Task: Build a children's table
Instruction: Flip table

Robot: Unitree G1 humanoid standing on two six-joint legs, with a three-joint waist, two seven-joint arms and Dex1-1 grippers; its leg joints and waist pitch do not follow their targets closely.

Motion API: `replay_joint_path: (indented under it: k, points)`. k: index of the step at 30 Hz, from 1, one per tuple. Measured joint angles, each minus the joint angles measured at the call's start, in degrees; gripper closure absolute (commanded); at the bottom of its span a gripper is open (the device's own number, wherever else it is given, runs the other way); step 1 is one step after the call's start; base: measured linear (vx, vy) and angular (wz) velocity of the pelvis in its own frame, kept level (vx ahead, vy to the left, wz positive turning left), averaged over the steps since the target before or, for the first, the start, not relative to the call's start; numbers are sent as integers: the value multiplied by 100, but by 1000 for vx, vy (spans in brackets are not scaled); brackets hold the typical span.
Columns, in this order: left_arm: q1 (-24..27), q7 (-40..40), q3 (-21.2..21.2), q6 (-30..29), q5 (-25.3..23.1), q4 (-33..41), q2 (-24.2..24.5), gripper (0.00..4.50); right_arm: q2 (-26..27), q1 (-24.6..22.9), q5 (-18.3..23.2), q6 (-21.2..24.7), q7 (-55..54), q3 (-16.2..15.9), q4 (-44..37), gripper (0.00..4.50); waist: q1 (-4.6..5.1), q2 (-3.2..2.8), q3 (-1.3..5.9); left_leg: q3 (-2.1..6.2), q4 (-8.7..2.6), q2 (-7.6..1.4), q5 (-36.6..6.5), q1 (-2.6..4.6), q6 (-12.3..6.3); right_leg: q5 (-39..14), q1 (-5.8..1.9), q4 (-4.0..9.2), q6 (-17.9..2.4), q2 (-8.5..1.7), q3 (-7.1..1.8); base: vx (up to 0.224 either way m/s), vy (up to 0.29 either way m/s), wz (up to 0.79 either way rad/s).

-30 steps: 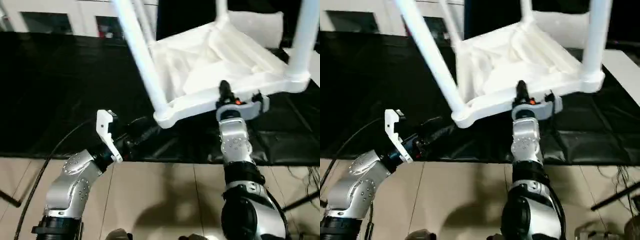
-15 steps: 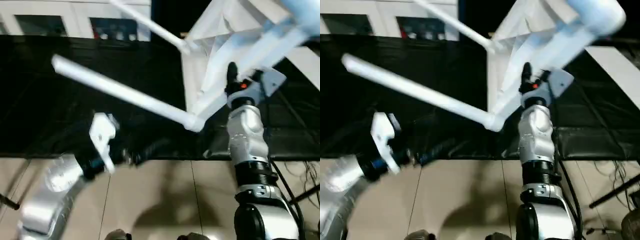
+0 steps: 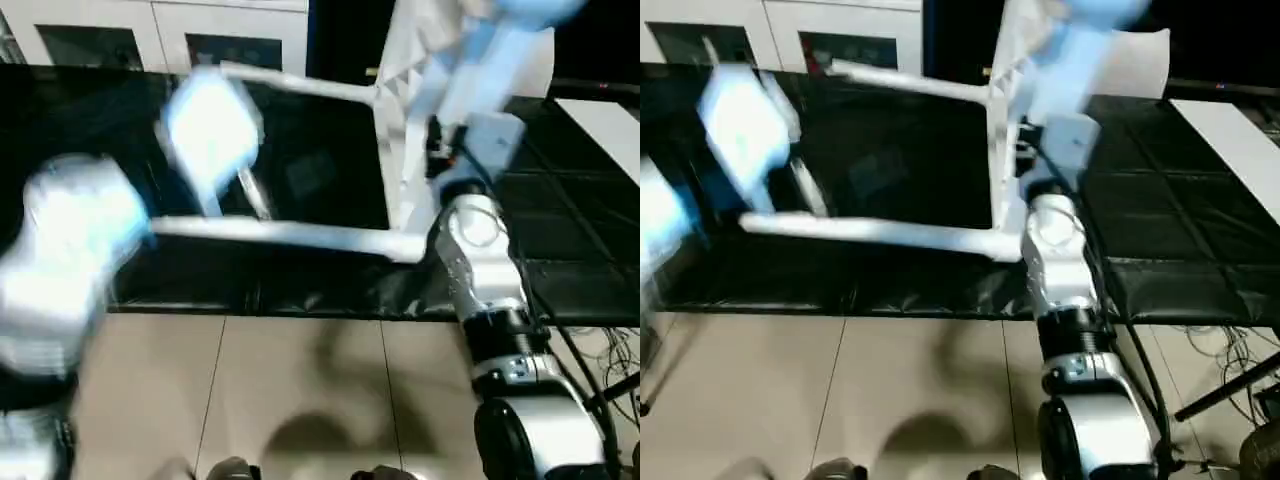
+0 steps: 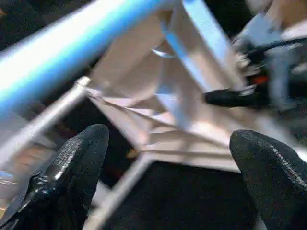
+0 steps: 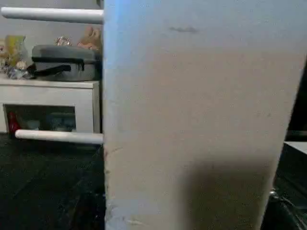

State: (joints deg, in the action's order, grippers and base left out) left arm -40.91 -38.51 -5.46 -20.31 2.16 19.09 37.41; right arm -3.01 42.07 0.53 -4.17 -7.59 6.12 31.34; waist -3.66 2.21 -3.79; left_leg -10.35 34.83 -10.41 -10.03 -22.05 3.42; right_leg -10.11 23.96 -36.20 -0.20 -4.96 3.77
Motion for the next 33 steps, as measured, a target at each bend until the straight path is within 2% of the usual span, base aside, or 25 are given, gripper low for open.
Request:
replay_joint_path:
  k: [2,5,10,12,16,18,21,33]
  points:
    - [-304,86,9,229,-249,-196,64,0,1,33,-24,80,-16,-4,37,178,10,2,2,0,2,2,0,4,0,2,-4,1,1,-3,-2,0,0,0]
    - [-791,273,-54,654,-569,-634,68,0,-3,29,-25,218,26,-21,84,141,1,10,-1,5,5,1,2,-1,3,5,-2,-1,2,-3,2,0,0,0]
    - [-1467,292,-282,1377,-1075,-1671,293,0,-18,3,-30,367,88,-114,49,98,18,7,0,9,4,0,6,4,11,9,-2,-6,-1,0,1,0,0,0]
    - [-1687,384,-433,1744,-1308,-2338,293,0,-14,-219,-25,502,181,-148,-258,84,1,8,0,17,4,-1,8,0,14,10,-3,-4,-2,2,7,0,0,0]
    - [-2082,414,-655,2185,-1577,-3245,258,0,-3,-717,-20,754,384,-286,-892,84,-1,6,-1,18,2,-1,8,-5,13,11,-1,1,-4,2,7,0,0,0]
    - [-2212,409,-776,2347,-1688,-3611,240,28,-2,-960,-14,903,458,-389,-1285,78,2,4,-3,18,-1,-1,8,-2,13,11,0,1,-4,2,7,0,0,0]
    - [-2278,534,-824,2497,-1784,-3943,134,46,0,-1307,-7,1070,465,-427,-1840,78,2,-5,-7,19,-4,-3,8,-1,14,11,0,2,-4,4,7,0,0,0]
    - [-2630,683,-807,2945,-1876,-4700,-6,141,79,-2383,-28,1690,526,-667,-3407,78,-9,-11,-11,24,-7,-5,9,8,15,14,-3,2,-10,7,6,0,0,0]
